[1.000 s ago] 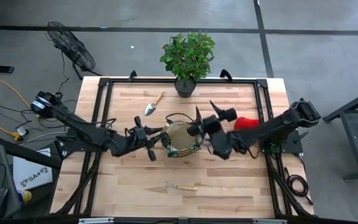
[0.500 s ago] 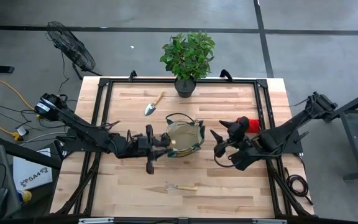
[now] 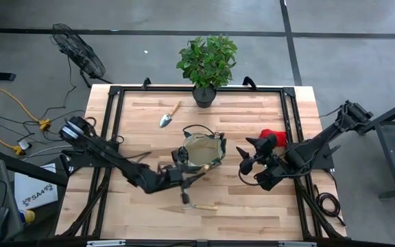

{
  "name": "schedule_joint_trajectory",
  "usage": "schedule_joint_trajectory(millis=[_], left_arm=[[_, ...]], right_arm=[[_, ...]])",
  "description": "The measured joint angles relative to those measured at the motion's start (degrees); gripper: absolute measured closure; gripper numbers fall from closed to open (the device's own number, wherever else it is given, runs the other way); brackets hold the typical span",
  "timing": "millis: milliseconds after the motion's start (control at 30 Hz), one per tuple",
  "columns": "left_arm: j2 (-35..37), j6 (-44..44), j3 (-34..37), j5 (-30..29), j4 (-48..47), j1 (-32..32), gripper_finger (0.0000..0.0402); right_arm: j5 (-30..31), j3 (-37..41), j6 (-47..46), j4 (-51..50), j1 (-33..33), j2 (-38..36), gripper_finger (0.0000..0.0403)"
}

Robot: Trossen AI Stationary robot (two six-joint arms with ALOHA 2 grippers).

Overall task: Pick & Place Garden tools in Gardening bag
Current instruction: Put the right brown trowel into the gardening bag

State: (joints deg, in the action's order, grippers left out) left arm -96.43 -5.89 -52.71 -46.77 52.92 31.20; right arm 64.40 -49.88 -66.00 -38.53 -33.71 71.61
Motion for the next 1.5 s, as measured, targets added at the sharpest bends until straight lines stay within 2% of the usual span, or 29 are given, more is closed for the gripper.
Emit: schedule_joint_trajectory(millis=[233,400,533,667,967,1500], left_arm=[[-8.9,0.3,-9.4,-17.3,-0.4,1.0,0.0341],[-13.3,0.1,-15.5,-29.6,-1.2,3.4,0.0341],[-16.6,0.4,-19.9,-37.6,-2.4,5.8,0.0341],[-20.0,0.1,-25.2,-43.1,-4.1,7.5,0.0341],[-28.0,7.6,-33.0,-43.3,-12.8,4.4,0.0341],[-28.3,1.1,-33.7,-43.3,-12.8,-0.2,0.0341]], right_arm=[[-4.7,0.3,-1.5,0.2,0.0,0.0,0.0144],[-5.4,0.3,-1.9,0.5,0.0,0.0,0.0144],[-6.7,0.3,-1.9,0.9,0.0,0.0,0.0144],[-8.7,0.3,-1.9,0.9,0.0,0.0,0.0144],[-10.7,0.3,-1.9,1.1,-1.3,0.0,0.0144],[-9.9,0.2,-1.9,1.1,-3.1,0.0,0.0144]])
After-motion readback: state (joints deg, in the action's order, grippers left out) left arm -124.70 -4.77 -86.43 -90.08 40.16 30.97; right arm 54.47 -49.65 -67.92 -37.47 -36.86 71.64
